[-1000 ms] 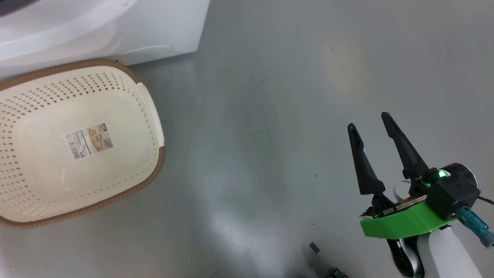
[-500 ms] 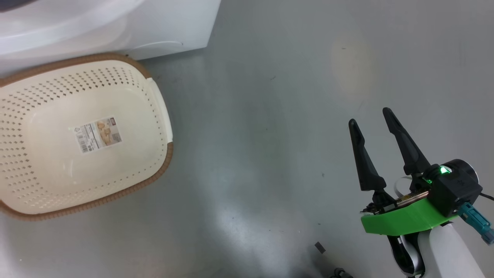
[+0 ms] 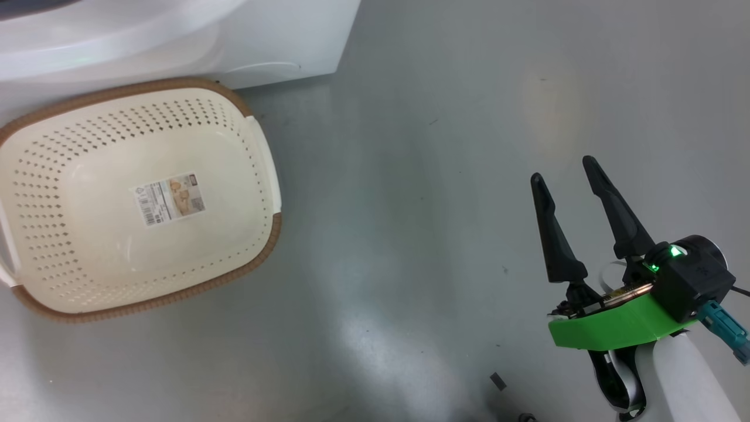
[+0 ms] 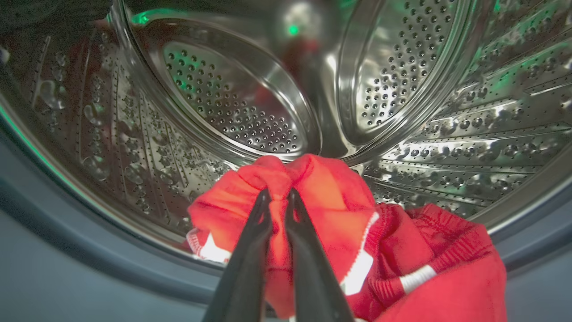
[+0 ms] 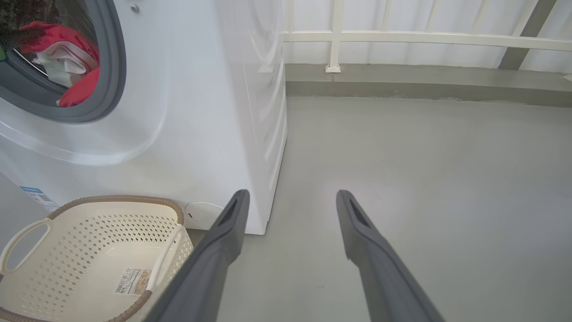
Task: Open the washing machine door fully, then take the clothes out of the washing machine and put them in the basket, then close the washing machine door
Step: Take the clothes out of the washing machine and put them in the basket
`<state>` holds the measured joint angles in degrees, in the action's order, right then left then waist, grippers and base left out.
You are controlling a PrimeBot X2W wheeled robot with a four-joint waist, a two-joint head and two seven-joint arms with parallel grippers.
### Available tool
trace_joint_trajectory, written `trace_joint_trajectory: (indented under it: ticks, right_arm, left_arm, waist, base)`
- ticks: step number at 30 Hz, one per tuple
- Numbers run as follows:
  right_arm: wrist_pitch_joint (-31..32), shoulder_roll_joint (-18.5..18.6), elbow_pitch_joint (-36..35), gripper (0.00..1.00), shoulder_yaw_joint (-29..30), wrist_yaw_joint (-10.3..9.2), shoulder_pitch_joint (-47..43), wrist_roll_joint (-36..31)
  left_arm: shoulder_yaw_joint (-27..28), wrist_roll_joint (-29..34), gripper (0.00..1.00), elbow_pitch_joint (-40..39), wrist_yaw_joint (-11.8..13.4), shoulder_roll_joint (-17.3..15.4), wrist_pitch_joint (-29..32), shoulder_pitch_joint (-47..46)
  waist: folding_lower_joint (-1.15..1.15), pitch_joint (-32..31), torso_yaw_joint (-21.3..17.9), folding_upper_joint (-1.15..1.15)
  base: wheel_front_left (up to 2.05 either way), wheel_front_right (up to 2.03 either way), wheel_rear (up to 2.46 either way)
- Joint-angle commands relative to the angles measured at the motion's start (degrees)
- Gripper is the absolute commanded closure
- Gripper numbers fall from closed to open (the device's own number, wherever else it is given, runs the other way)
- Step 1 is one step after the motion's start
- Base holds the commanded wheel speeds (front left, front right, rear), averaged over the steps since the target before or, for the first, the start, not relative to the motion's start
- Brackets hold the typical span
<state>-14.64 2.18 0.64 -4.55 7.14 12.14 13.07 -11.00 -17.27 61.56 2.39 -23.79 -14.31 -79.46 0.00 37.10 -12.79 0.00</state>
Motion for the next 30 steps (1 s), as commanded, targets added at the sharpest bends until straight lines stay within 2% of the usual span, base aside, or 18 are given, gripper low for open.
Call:
trace_joint_trajectory:
  ticks: [1, 12, 30]
  right_arm:
    - [-0.4, 0.7, -1.1, 0.00, -0.9, 0.35, -0.2, 0.3]
    - [-0.4, 0.7, -1.4, 0.00, 0.1, 0.35, -0.6, -0.1]
    - [-0.4, 0.7, -2.0, 0.00, 1.8, 0.35, -0.7, -0.1]
  left_arm:
    - [1.0, -0.1, 1.00, -2.9, -0.5, -3.0, -0.6, 1.9]
    - [3.1, -0.2, 1.00, -21.3, 1.4, -3.5, -0.7, 15.8]
    - [5.1, -3.0, 1.00, -47.6, 6.5, -3.6, 2.6, 35.5]
  waist:
    - [0.00, -0.3, 0.4, 0.00]
    - [0.00, -1.8, 2.5, 0.00]
    - [0.00, -4.7, 5.5, 0.00]
  base:
    - [0.00, 0.00, 0.00]
    - [0.00, 0.00, 0.00]
    - [0.00, 0.00, 0.00]
